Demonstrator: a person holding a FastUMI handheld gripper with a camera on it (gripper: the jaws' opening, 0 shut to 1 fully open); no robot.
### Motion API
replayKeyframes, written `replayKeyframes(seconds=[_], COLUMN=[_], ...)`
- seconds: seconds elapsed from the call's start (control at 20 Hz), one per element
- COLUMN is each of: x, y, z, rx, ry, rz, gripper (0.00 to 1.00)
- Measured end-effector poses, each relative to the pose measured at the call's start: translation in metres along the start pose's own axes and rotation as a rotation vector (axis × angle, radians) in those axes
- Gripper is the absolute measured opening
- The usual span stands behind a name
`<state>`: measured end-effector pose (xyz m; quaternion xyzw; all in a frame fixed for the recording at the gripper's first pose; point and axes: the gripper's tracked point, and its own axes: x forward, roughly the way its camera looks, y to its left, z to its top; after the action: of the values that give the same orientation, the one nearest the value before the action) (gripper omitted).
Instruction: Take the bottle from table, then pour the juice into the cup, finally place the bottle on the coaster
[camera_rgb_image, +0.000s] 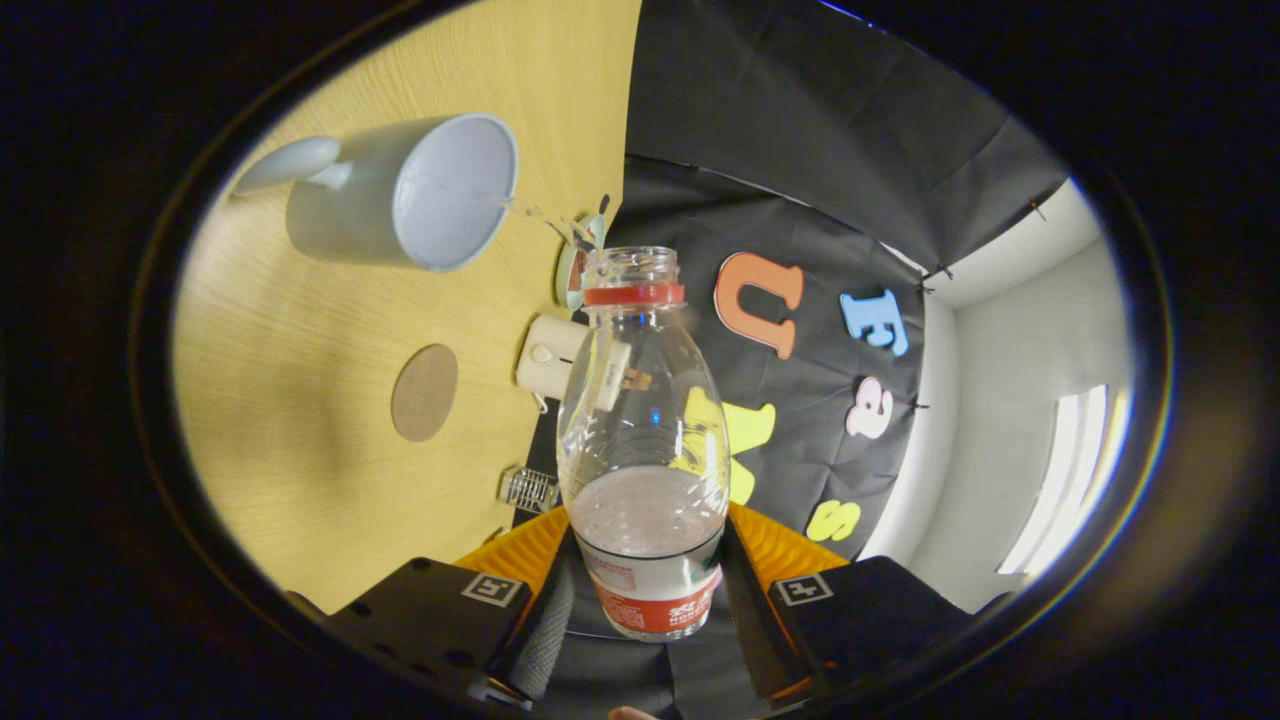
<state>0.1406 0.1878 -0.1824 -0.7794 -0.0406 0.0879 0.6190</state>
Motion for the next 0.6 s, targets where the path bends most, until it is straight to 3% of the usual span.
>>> replayKeyframes(seconds=[0.6], x=[0.0038], y=[-0.0107], z=[-0.0023], rx=[-0.045], ry=[-0.006], rz=[-0.007], gripper=[0.77])
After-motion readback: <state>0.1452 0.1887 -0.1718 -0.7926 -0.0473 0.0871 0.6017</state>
